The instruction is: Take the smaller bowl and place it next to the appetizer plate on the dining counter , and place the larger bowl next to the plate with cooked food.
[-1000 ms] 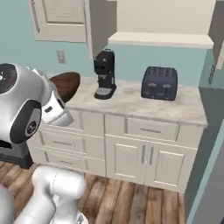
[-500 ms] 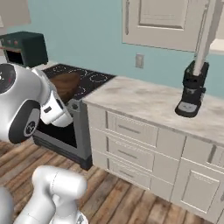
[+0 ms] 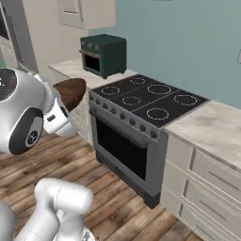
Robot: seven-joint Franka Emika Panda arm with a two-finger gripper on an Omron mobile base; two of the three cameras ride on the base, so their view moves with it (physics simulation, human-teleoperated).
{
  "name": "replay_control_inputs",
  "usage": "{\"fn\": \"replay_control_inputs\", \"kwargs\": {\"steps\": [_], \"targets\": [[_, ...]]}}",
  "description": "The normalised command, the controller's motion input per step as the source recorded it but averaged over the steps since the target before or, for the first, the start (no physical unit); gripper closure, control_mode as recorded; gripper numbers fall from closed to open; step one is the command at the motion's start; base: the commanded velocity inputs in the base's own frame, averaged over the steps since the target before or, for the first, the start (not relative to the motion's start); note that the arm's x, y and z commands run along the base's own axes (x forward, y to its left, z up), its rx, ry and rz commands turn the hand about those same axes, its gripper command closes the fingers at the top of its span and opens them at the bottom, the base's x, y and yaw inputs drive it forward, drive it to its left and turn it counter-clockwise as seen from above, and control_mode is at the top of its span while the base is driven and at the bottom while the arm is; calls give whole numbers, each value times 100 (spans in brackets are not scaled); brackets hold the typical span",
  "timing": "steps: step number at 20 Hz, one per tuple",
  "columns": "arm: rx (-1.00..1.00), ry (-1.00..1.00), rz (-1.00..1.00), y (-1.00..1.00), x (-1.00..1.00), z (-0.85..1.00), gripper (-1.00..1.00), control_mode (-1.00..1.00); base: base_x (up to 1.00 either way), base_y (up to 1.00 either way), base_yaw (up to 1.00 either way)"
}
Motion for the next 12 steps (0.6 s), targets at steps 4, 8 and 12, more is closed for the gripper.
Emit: {"fn": "replay_control_inputs", "kwargs": {"steps": [4, 8, 12], "targets": [[0, 0, 0, 0, 0, 0, 100, 100, 42, 87, 52], [0, 0, 0, 0, 0, 0, 100, 100, 50, 83, 50], [0, 0, 0, 0, 0, 0, 100, 100, 63, 78, 45]]}}
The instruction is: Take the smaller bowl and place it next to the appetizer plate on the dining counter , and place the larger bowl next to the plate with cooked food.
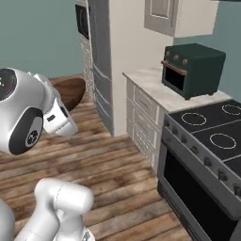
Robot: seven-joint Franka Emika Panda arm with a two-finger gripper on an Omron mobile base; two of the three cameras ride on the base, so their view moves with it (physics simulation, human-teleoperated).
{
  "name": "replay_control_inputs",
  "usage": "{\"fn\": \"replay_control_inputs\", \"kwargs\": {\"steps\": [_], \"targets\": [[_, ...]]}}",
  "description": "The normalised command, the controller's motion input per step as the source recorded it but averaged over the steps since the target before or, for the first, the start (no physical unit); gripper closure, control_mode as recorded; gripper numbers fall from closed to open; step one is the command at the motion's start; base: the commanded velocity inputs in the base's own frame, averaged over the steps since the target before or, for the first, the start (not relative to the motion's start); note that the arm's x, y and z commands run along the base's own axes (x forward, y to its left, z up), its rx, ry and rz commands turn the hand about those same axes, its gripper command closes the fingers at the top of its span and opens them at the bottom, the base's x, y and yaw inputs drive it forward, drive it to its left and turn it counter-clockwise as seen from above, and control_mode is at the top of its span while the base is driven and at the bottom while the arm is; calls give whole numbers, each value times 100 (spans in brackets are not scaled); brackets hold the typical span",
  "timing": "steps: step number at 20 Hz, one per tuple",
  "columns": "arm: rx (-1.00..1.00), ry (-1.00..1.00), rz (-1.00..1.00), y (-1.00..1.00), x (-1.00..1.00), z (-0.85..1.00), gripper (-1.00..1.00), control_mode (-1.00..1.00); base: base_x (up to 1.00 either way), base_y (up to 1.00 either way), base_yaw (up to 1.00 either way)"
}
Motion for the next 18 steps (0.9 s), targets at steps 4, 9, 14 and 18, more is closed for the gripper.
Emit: {"fn": "replay_control_inputs", "kwargs": {"steps": [4, 9, 14, 18], "targets": [[0, 0, 0, 0, 0, 0, 100, 100, 82, 78, 41], [0, 0, 0, 0, 0, 0, 100, 100, 92, 82, 40], [0, 0, 0, 0, 0, 0, 100, 100, 99, 80, 40], [0, 0, 0, 0, 0, 0, 100, 100, 100, 59, 34]]}}
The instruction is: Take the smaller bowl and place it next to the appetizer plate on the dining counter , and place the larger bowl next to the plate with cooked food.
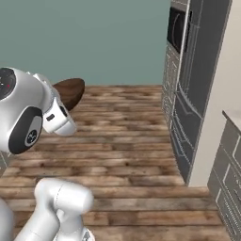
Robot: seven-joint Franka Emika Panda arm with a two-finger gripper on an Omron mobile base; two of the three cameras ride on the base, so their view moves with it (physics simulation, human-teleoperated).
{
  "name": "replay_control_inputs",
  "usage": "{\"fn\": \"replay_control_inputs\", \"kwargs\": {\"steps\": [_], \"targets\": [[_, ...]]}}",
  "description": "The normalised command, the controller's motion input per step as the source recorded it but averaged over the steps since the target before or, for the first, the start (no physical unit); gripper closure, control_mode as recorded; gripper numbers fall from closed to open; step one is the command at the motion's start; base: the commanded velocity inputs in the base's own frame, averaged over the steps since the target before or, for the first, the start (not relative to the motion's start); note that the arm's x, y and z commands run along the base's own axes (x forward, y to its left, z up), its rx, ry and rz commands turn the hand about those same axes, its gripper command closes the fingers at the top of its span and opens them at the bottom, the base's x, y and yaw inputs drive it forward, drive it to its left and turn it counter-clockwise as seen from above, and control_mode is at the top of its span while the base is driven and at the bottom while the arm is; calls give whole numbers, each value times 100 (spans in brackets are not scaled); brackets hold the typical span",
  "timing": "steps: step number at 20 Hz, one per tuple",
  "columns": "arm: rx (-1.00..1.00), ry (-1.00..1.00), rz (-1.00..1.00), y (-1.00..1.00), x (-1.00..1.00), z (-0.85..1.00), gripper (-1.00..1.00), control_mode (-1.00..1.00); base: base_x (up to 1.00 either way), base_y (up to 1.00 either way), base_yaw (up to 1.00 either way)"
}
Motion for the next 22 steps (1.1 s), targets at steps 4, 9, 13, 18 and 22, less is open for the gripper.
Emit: {"fn": "replay_control_inputs", "kwargs": {"steps": [4, 9, 13, 18, 22], "targets": [[0, 0, 0, 0, 0, 0, 100, 100, 100, 49, 30], [0, 0, 0, 0, 0, 0, 100, 100, 100, 41, 30], [0, 0, 0, 0, 0, 0, 100, 100, 100, 39, 31], [0, 0, 0, 0, 0, 0, 100, 100, 100, 28, 35], [0, 0, 0, 0, 0, 0, 100, 100, 100, 23, 34]]}}
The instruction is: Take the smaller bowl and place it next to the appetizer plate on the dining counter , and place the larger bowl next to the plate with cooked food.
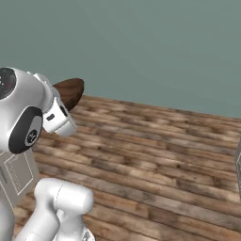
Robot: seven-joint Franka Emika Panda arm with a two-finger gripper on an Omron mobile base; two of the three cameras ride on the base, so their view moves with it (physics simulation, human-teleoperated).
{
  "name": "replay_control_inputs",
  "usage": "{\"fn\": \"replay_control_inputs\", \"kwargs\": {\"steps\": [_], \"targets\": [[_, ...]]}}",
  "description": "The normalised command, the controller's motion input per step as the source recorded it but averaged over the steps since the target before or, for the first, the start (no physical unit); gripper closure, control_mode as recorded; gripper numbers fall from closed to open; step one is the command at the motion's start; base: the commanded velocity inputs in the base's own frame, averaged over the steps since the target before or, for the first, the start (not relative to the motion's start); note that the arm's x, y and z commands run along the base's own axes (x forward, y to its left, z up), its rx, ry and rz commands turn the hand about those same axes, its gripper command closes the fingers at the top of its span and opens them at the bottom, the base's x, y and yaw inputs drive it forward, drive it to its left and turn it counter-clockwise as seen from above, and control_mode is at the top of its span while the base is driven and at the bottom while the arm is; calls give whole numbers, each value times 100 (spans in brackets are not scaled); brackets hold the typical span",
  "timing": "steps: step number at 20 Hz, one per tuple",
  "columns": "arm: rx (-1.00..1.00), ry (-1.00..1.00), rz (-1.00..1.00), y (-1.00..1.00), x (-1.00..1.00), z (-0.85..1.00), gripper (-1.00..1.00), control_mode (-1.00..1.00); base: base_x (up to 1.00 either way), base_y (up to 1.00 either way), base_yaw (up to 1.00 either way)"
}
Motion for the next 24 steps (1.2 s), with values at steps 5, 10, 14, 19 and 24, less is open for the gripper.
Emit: {"fn": "replay_control_inputs", "kwargs": {"steps": [5, 10, 14, 19, 24], "targets": [[0, 0, 0, 0, 0, 0, 100, 100, 100, 18, 35], [0, 0, 0, 0, 0, 0, 100, 100, 100, 7, 34], [0, 0, 0, 0, 0, 0, 100, 100, 100, 5, 35], [0, 0, 0, 0, 0, 0, 100, 100, 100, 8, 39], [0, 0, 0, 0, 0, 0, 100, 100, 100, 6, 41]]}}
